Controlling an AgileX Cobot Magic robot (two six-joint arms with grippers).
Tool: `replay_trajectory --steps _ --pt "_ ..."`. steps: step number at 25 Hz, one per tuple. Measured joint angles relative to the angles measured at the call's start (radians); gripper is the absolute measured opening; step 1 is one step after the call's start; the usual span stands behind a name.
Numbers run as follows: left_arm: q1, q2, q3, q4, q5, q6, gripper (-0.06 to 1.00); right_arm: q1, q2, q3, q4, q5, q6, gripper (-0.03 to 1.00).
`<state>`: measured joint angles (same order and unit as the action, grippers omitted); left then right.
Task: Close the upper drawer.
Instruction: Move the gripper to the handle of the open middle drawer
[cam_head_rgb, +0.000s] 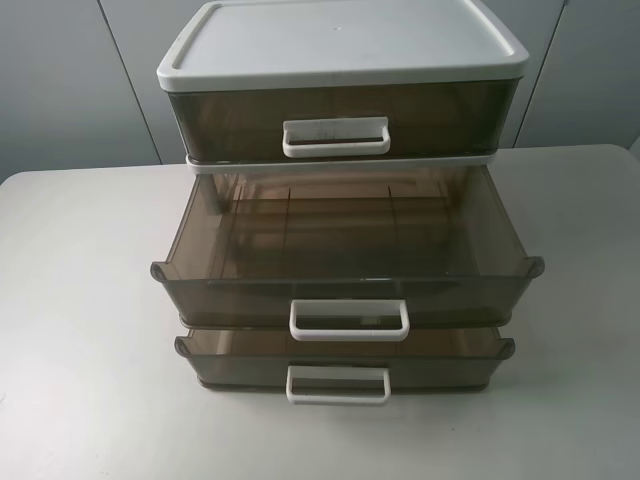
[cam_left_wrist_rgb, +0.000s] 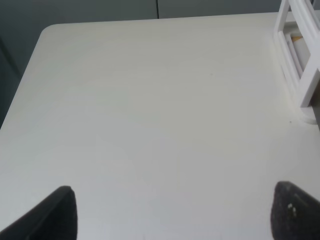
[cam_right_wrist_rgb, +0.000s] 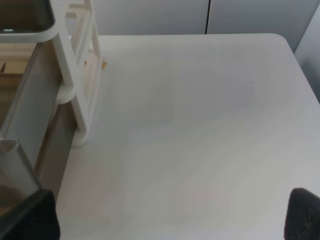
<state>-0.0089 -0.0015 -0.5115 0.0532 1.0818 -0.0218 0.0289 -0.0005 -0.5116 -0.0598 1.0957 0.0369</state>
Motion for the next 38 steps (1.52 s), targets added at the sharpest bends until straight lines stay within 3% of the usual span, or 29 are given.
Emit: replay_trajectory --steps 38 --pt "0.0 0.0 0.0 0.0 0.0 0.0 0.74 0.0 0.0 0.0 0.0 0.0 0.0 0.68"
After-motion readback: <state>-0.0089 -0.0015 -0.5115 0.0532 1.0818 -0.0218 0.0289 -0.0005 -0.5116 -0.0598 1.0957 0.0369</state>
